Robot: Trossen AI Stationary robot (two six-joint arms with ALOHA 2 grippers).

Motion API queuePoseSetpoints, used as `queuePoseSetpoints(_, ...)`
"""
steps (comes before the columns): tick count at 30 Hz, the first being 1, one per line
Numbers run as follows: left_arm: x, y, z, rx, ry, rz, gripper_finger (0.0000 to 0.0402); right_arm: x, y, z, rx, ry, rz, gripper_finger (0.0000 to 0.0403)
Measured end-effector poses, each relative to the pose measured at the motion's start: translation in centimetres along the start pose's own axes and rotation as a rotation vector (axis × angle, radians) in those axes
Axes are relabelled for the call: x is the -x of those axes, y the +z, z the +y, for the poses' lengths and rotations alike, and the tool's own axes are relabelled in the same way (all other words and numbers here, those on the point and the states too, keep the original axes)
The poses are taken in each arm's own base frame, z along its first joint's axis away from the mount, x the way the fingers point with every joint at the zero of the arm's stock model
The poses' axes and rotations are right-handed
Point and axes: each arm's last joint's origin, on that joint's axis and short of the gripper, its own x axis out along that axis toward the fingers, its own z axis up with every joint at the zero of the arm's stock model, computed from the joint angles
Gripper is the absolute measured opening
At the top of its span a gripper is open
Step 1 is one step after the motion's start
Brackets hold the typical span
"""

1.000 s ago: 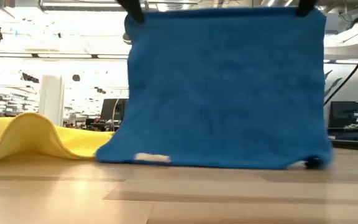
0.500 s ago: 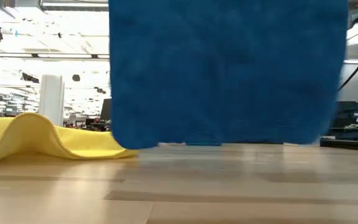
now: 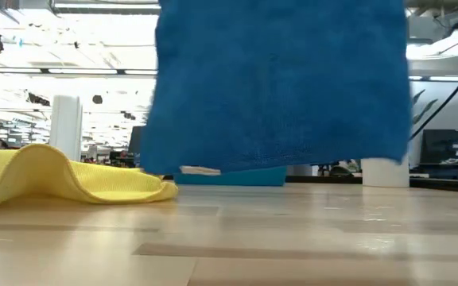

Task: Roll microfiber towels into tight, uniform cylinder then place into a basket
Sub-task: Roll the blue microfiber cloth

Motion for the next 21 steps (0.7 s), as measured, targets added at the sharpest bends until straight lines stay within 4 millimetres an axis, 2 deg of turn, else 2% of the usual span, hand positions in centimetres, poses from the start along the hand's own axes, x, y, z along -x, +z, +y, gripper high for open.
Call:
queuePoseSetpoints(8, -0.4, 0.6, 1.6, -0.069, 0.043, -0.03, 0.0, -2.1, 0.5, -0.9, 0.088, -0.074, 0.036, 0.0007)
queuePoseSetpoints(12, -1.6, 1.1, 1.9, -0.09, 0.045, -0.031, 0.0, -2.9, 0.6, -1.4, 0.121, -0.102, 0.054, 0.0007)
queuePoseSetpoints(17, -3.7, 1.6, 2.2, -0.143, 0.082, 0.028, 0.0, -3.1, -0.2, -3.4, 0.113, -0.156, 0.041, 0.0007)
queuePoseSetpoints(21, -4.4, 1.9, 3.0, -0.194, 0.15, 0.045, 0.0, -2.9, -1.2, -5.1, 0.11, -0.2, 0.016, 0.0007)
